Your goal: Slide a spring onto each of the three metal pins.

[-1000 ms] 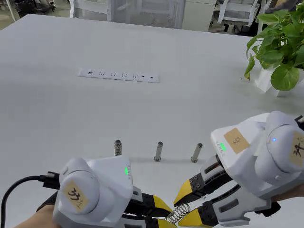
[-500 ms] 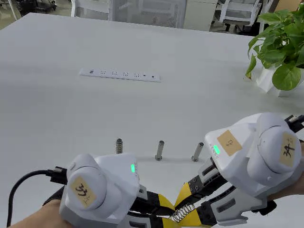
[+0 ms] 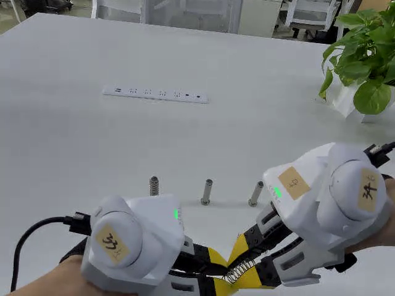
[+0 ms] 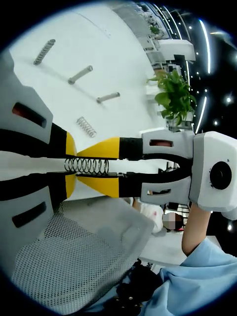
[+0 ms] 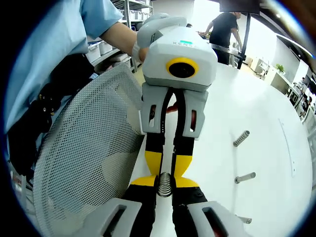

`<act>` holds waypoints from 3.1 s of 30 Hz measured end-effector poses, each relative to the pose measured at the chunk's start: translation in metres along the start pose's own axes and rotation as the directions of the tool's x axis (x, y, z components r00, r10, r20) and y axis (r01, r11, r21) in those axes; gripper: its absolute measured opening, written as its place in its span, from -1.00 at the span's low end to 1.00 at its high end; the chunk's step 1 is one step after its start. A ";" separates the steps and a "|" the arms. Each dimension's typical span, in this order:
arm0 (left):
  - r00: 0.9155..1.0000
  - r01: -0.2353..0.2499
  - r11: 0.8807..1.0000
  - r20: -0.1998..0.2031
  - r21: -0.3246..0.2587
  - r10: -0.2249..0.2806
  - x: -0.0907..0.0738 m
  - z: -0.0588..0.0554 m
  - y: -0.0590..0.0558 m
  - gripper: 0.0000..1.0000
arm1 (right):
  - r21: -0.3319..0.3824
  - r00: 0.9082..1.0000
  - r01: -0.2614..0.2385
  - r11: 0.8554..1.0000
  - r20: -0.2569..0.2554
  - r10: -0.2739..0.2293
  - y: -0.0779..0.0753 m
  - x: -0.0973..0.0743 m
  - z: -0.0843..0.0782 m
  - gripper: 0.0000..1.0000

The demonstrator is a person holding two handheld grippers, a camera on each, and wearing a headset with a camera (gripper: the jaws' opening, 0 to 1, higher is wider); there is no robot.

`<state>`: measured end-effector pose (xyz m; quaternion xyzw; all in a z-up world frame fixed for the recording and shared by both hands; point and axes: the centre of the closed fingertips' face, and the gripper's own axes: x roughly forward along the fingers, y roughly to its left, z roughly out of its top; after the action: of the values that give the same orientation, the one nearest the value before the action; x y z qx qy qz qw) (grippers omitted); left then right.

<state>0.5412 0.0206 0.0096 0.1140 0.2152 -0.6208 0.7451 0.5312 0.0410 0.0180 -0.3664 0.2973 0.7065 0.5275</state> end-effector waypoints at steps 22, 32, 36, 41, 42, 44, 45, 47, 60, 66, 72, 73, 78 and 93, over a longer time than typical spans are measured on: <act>0.988 -0.134 0.987 0.066 -0.089 0.140 -0.007 -0.006 0.013 -0.41 | -0.016 1.000 0.003 1.000 -0.013 -0.003 -0.011 -0.009 0.004 -0.86; 0.960 -0.267 0.946 0.041 -0.186 0.279 -0.038 -0.023 0.036 0.17 | -0.053 0.999 0.005 0.999 -0.052 -0.008 -0.021 -0.012 0.002 -0.86; 0.945 -0.312 0.927 0.035 -0.207 0.326 -0.050 -0.028 0.042 0.37 | -0.063 0.998 0.013 0.998 -0.060 -0.017 -0.029 -0.015 0.002 -0.86; 0.923 -0.367 0.895 0.022 -0.254 0.385 -0.061 -0.030 0.047 0.65 | -0.094 0.994 0.031 0.995 -0.098 -0.040 -0.042 -0.021 0.000 -0.86; 0.915 -0.383 0.882 0.015 -0.275 0.402 -0.063 -0.030 0.048 0.72 | -0.100 0.993 0.034 0.994 -0.106 -0.045 -0.045 -0.023 0.000 -0.86; 0.903 -0.407 0.869 0.022 -0.282 0.430 -0.066 -0.030 0.051 0.87 | -0.105 0.992 0.038 0.994 -0.113 -0.050 -0.049 -0.025 -0.001 -0.86; 0.894 -0.423 0.860 0.025 -0.286 0.448 -0.068 -0.029 0.053 0.91 | -0.106 0.992 0.042 0.994 -0.115 -0.054 -0.052 -0.027 0.000 -0.86; 0.881 -0.444 0.840 0.022 -0.311 0.473 -0.071 -0.031 0.056 0.98 | -0.109 0.991 0.051 0.993 -0.121 -0.064 -0.058 -0.031 -0.001 -0.86; 0.859 -0.482 0.818 0.012 -0.313 0.511 -0.080 -0.034 0.060 0.98 | -0.144 0.978 0.096 0.985 -0.169 -0.120 -0.096 -0.050 0.002 -0.86; 0.847 -0.500 0.805 0.016 -0.319 0.532 -0.083 -0.034 0.061 0.98 | -0.183 0.968 0.109 0.977 -0.204 -0.146 -0.121 -0.053 0.001 -0.86; 0.842 -0.513 0.802 0.003 -0.306 0.539 -0.083 -0.037 0.061 0.98 | -0.218 0.958 0.103 0.970 -0.241 -0.156 -0.136 -0.046 0.003 -0.86; 0.841 -0.515 0.802 0.002 -0.301 0.541 -0.083 -0.037 0.061 0.98 | -0.219 0.957 0.100 0.971 -0.246 -0.154 -0.138 -0.045 0.002 -0.86; 0.830 -0.525 0.792 0.020 -0.312 0.558 -0.087 -0.034 0.064 0.98 | -0.240 0.950 0.077 0.968 -0.277 -0.145 -0.144 -0.039 0.003 -0.86; 0.778 -0.567 0.725 0.033 -0.391 0.627 -0.107 -0.037 0.077 0.97 | -0.252 0.930 -0.014 0.968 -0.359 -0.081 -0.151 -0.017 0.000 -0.86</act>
<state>0.5952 0.1461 0.0190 -0.0121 0.2150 -0.3037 0.9281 0.6798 0.0722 0.0268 -0.5605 0.2927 0.6482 0.4243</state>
